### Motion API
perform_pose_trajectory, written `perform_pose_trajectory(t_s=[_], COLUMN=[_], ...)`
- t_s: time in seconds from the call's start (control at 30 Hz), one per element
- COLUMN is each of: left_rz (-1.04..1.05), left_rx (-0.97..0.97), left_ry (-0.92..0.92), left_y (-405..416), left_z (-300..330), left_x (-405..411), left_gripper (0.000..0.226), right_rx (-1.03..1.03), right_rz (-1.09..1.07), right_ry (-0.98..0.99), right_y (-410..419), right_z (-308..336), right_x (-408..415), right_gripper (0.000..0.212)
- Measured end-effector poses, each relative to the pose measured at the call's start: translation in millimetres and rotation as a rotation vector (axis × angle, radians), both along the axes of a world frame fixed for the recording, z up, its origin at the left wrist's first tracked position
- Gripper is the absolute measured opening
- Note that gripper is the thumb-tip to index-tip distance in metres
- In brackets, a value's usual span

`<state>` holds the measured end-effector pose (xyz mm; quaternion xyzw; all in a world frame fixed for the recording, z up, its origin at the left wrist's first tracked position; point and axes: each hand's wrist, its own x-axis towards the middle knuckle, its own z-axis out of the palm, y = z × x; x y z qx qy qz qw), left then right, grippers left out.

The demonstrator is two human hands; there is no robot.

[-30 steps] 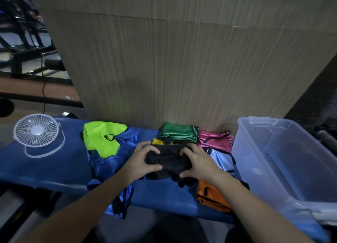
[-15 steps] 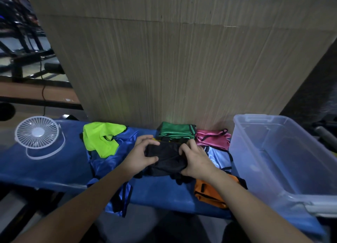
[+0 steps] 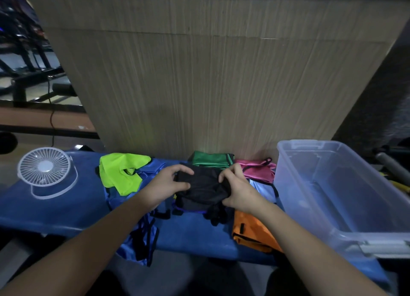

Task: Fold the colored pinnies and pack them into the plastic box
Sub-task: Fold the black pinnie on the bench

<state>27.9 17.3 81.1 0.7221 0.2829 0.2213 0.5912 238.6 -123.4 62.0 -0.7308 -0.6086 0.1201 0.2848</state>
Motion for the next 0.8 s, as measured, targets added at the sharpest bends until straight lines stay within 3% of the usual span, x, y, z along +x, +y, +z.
perform_pose_trajectory(t_s=[0.3, 0.63, 0.73, 0.8], left_rz=[0.010, 0.124, 0.133, 0.087], left_rx=[0.053, 0.103, 0.145, 0.213], left_ry=[-0.066, -0.056, -0.026, 0.055], left_y=[54.7, 103.6, 110.8, 117.2], left_z=[28.0, -5.1, -26.2, -43.0], left_x=[56.1, 119.2, 123.7, 123.0], left_gripper=[0.035, 0.026, 0.024, 0.025], right_rx=[0.061, 0.026, -0.026, -0.165], right_rz=[-0.061, -0.300, -0.355, -0.383], right_ry=[-0.039, -0.041, -0.094, -0.146], right_y=[48.2, 112.3, 116.2, 113.2], right_z=[38.5, 15.3, -1.6, -8.2], right_x=[49.2, 86.5, 84.1, 80.2], right_gripper=[0.053, 0.038, 0.040, 0.046])
